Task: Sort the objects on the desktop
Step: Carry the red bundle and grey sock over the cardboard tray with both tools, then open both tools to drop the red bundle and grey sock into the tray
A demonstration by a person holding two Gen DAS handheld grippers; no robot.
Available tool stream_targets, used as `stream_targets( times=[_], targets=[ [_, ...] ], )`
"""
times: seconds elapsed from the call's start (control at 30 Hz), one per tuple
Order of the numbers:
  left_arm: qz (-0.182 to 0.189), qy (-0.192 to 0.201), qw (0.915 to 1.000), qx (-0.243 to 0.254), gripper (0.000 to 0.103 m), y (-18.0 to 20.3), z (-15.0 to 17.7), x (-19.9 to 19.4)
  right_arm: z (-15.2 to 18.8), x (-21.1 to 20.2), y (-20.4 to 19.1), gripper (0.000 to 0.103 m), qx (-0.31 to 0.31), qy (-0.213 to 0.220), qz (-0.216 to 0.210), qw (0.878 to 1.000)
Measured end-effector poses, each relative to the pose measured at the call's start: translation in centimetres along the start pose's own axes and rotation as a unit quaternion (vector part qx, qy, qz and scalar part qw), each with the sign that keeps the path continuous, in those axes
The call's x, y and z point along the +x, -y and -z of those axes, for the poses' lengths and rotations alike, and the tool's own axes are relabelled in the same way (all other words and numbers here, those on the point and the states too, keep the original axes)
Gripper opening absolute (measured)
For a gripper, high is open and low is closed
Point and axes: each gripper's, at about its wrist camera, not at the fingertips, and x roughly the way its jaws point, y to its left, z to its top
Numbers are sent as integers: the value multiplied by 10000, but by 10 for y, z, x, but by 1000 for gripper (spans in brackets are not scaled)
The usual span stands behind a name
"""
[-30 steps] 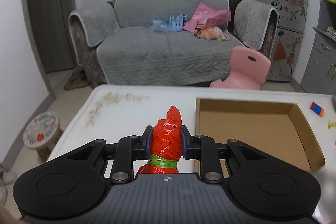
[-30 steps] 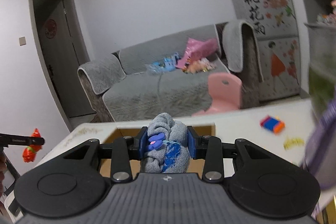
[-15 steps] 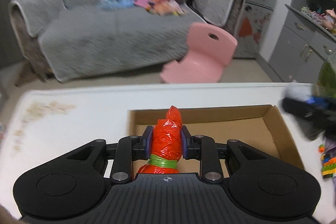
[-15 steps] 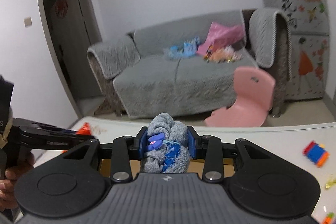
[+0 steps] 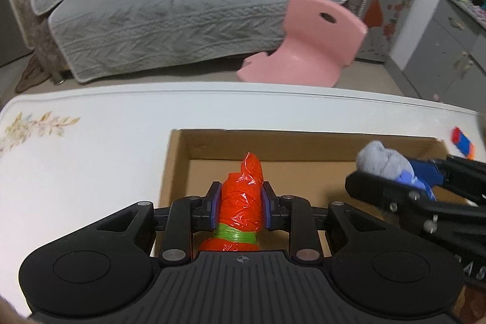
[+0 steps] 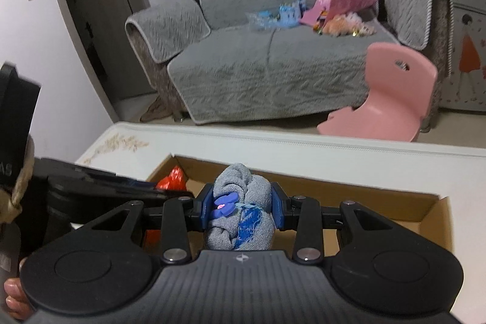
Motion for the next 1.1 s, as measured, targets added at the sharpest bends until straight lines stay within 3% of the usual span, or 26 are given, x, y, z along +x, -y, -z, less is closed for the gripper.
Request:
stream_targets(
  times=[0.27, 0.37, 0.83, 1.1],
  targets=[
    [-196, -81, 9996, -209, 32, -10, -1, 12, -3, 30, -7, 35, 4, -333, -55, 9994],
    [18, -35, 9989, -470, 32, -22, -1, 12, -2, 39, -8, 35, 106, -408, -110, 9991],
    [529, 167, 9951, -813, 31, -34, 3, 10, 0, 53, 2, 35, 590, -431, -277, 9969],
    [496, 203, 9967, -615, 32, -30, 5, 10, 1, 59, 10, 37, 862, -509, -453, 9939]
  ],
)
